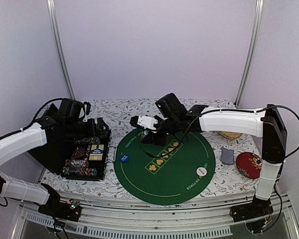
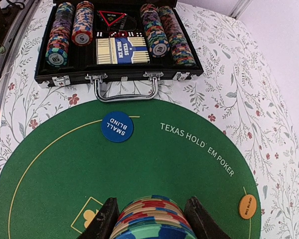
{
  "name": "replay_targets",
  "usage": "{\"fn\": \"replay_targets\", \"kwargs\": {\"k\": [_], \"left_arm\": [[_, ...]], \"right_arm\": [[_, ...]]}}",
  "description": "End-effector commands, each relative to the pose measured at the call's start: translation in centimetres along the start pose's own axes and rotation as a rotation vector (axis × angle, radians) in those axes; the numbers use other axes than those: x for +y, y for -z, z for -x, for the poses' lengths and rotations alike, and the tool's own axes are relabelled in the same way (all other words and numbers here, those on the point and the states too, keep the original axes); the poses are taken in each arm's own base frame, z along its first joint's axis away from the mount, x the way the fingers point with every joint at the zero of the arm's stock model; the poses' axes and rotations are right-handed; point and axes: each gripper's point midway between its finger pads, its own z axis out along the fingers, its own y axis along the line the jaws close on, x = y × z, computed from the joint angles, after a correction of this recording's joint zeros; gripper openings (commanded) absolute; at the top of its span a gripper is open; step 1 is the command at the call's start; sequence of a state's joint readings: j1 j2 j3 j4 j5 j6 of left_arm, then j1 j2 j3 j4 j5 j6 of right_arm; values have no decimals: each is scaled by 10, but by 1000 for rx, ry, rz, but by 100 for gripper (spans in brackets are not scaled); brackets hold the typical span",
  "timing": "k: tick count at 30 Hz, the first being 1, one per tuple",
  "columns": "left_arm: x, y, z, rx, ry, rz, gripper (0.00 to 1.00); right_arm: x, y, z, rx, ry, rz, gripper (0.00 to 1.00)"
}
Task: Distribute texas hold em gaming equipment
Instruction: Place the poker chips pile in the big blind area.
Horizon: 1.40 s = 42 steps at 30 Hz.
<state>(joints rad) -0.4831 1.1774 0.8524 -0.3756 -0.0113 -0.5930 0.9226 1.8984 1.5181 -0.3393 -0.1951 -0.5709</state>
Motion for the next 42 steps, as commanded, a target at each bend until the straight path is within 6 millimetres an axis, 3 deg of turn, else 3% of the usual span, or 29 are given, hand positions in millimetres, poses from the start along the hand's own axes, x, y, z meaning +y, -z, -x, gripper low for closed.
{"fn": "replay_targets", "kwargs": {"k": [1,7,10,18,28,32,42], "left_arm": [[25,11,6,-19,-59,142,98],[24,8,4,-6,-67,137,98],[23,7,3,2,-72,132,98],[24,7,1,8,-84,132,98],[27,5,-4,27,-88,141,98],[26,4,-5,36,-89,137,98],[26,3,-6,42,-99,139,98]], "right_arm": [[-3,-6,11,-32,-49,23,1],[-6,-9,9,-24,-55,16,2],[-18,-12,-4,2,-89,0,2],[-108,-20,-82,110,-327,-116,2],[-170,-45,-183,258,-488,-202,2],[-174,-64,-214,323,-514,-200,1],[-171,-79,-239,387,-500,-188,2]]}}
